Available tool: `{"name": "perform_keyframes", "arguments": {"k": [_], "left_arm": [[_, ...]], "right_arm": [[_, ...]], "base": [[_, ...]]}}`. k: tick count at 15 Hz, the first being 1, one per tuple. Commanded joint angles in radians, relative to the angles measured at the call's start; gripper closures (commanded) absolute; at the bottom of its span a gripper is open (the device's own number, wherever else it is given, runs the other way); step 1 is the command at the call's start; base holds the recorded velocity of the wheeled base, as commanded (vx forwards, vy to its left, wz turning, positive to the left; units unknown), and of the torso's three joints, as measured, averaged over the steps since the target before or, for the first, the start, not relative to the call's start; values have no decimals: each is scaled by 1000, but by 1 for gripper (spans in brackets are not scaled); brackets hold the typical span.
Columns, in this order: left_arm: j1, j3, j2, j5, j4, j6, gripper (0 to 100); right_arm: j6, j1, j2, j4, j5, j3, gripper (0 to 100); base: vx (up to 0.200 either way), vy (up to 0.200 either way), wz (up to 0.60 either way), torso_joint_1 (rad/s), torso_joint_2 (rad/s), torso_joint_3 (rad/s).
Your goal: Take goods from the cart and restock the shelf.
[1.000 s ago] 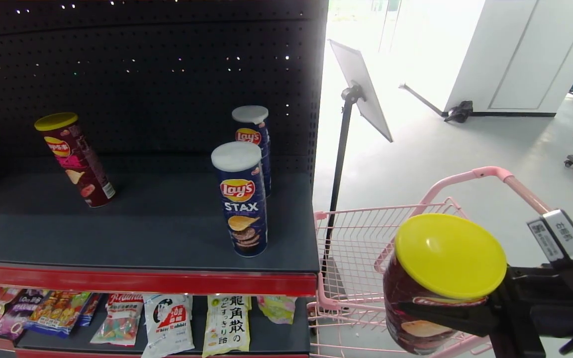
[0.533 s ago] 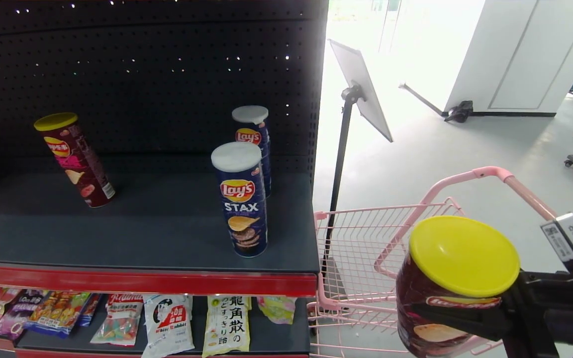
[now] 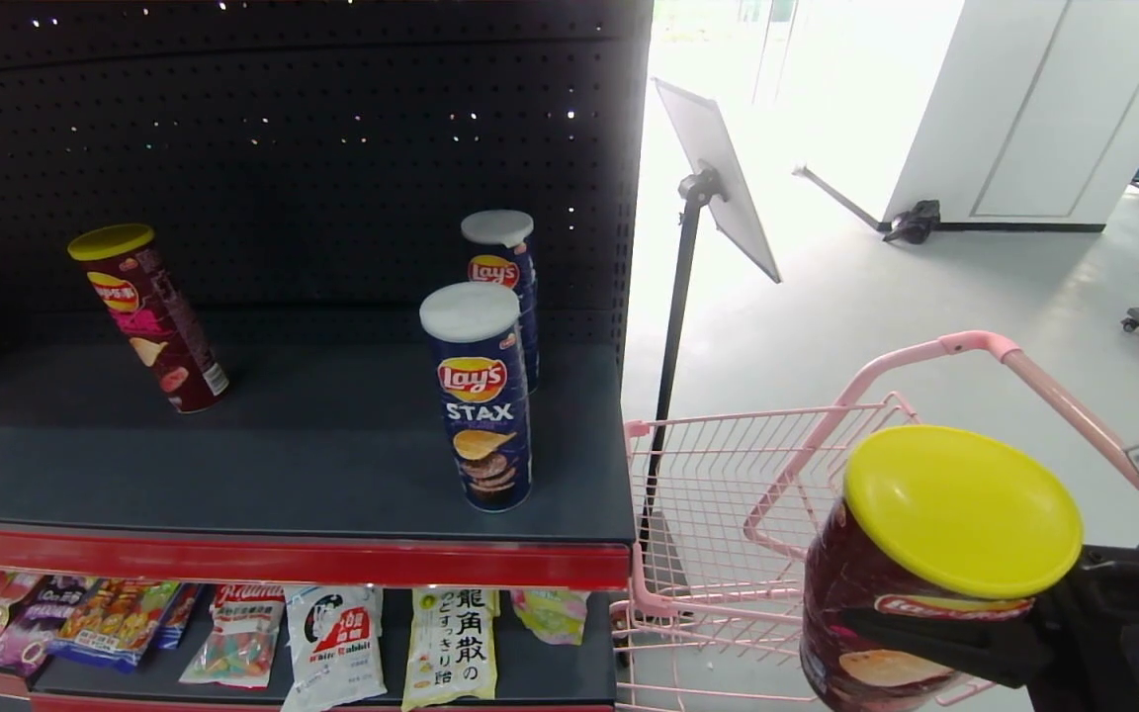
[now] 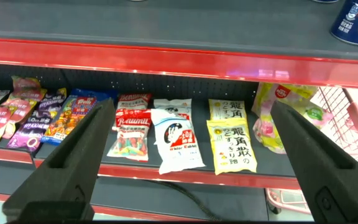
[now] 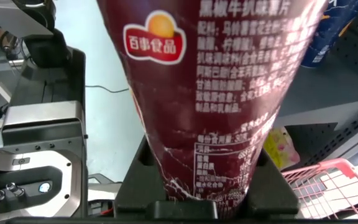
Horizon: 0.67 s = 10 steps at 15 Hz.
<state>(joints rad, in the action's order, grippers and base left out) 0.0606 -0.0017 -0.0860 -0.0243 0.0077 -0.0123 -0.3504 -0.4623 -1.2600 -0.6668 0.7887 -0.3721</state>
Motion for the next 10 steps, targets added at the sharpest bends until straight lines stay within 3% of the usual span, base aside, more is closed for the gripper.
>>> {"name": "perform_keyframes", "arguments": {"k": [1,9,10], "left_arm": [[1,0,0,0,0,-1,0],[1,0,0,0,0,-1,0],[1,0,0,0,0,-1,0]], "right_arm": [[-2,-2,-6,1,3,-5,100],[1,-30,-16,1,-59,21,100],[1,-30,-18,1,-62,21,100]], "base": [[0,0,0,0,0,0],[0,0,0,0,0,0],[0,200,0,2,-2,7]]}}
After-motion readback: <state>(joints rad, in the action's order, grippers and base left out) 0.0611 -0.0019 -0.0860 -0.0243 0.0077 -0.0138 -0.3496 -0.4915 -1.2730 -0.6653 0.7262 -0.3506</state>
